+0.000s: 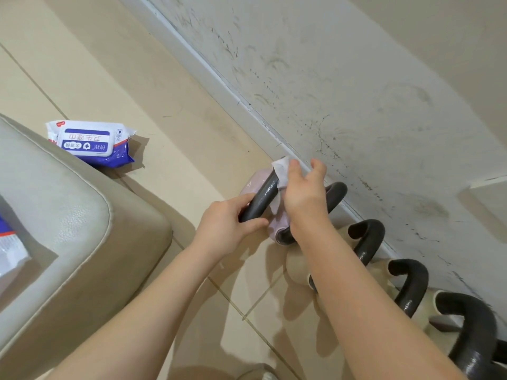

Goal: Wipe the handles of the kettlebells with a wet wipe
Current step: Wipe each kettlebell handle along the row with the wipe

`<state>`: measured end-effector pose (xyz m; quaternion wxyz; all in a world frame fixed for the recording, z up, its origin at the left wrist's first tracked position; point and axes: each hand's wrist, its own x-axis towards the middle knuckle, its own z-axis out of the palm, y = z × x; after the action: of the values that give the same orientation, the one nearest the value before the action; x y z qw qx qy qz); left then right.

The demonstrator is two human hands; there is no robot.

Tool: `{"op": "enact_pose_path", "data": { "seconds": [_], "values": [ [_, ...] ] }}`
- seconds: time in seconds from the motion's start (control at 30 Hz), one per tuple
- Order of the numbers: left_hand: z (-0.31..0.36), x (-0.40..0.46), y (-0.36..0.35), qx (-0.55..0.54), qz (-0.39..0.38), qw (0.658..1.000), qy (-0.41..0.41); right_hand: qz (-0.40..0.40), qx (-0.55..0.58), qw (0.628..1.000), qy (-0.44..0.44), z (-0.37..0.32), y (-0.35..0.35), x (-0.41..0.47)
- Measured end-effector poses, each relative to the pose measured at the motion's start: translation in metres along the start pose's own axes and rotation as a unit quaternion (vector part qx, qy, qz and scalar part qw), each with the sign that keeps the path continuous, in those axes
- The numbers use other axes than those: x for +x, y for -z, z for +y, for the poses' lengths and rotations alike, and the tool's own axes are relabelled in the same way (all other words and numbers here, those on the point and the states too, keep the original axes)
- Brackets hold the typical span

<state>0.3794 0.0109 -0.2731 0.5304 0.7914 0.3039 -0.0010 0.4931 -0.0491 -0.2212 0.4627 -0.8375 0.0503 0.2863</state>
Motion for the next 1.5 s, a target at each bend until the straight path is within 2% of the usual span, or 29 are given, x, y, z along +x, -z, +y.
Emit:
{"op": "enact_pose_path", "data": {
  "seconds": [0.07,0.17,0.23,0.3,0.37,0.43,0.47,0.5,0.57,0.6,0.63,0.7,0.73,0.77,0.8,0.9,0.97,1.0,1.1,1.13,1.2,1.23,1.33,1.5],
  "values": [
    [0.001,0.004,0.001,0.003,-0.001,1.000,0.001,0.022,0.102,0.994,-0.041,0.004,-0.002,0.001],
    [0.004,0.006,0.002,0.009,-0.004,1.000,0.004,0.055,0.093,0.994,0.013,0.012,0.000,0.009],
    [0.004,0.005,0.002,0.012,-0.003,1.000,0.004,0.054,0.049,0.993,0.088,0.019,0.002,0.009],
    [0.004,0.004,0.002,0.008,-0.003,1.000,0.005,0.040,-0.026,0.976,0.213,0.027,0.003,0.004],
    [0.002,0.004,0.002,0.007,-0.006,1.000,0.010,-0.015,-0.156,0.929,0.336,0.034,0.000,-0.001],
    [0.002,0.002,0.003,0.021,-0.008,1.000,0.008,-0.099,-0.306,0.843,0.431,0.037,0.004,0.003],
    [0.000,0.001,0.003,0.026,-0.011,1.000,0.012,-0.126,-0.349,0.816,0.444,0.036,0.008,0.013],
    [0.000,0.001,0.004,0.027,-0.011,1.000,0.010,-0.142,-0.364,0.816,0.426,0.030,0.013,0.022],
    [0.002,-0.001,0.005,0.016,-0.010,1.000,0.016,-0.149,-0.316,0.877,0.329,0.014,0.021,0.035],
    [0.003,-0.001,0.005,0.016,-0.008,1.000,0.018,-0.151,-0.306,0.894,0.289,0.010,0.020,0.038],
    [0.004,-0.002,0.004,0.016,-0.008,1.000,0.014,-0.155,-0.321,0.890,0.283,0.009,0.017,0.037],
    [0.003,-0.003,0.003,0.016,-0.009,1.000,0.019,-0.154,-0.389,0.833,0.362,0.014,0.012,0.030],
    [0.003,-0.004,0.003,0.020,-0.010,1.000,0.017,-0.159,-0.405,0.795,0.422,0.018,0.013,0.026],
    [0.002,-0.004,0.004,0.022,-0.007,1.000,0.014,-0.175,-0.403,0.774,0.456,0.020,0.017,0.025],
    [0.002,-0.004,0.004,0.024,-0.004,1.000,0.014,-0.186,-0.384,0.778,0.461,0.020,0.022,0.029],
    [0.004,-0.001,0.005,0.026,0.005,1.000,0.007,-0.132,-0.291,0.864,0.389,0.019,0.021,0.035],
    [0.007,0.003,0.005,0.031,0.007,0.999,0.003,-0.098,-0.294,0.892,0.329,0.020,0.010,0.027],
    [0.009,0.004,0.005,0.034,0.007,0.999,0.003,-0.094,-0.329,0.881,0.327,0.022,0.006,0.022],
    [0.010,0.006,0.003,0.038,0.012,0.999,0.006,-0.141,-0.417,0.790,0.427,0.029,0.012,0.013],
    [0.011,0.007,0.003,0.031,0.011,0.999,0.009,-0.146,-0.417,0.783,0.438,0.028,0.016,0.015],
    [0.013,0.009,0.002,0.016,0.002,1.000,0.016,-0.134,-0.394,0.820,0.393,0.021,0.021,0.019],
    [0.013,0.012,0.002,0.012,-0.003,1.000,0.020,-0.135,-0.404,0.824,0.373,0.020,0.020,0.020],
    [0.017,0.021,0.001,0.006,-0.003,0.999,0.034,-0.177,-0.457,0.753,0.439,0.026,0.013,0.008],
    [0.021,0.021,-0.005,-0.104,-0.024,0.994,0.028,-0.175,-0.456,0.737,0.466,0.025,0.026,0.022]
  ]
}}
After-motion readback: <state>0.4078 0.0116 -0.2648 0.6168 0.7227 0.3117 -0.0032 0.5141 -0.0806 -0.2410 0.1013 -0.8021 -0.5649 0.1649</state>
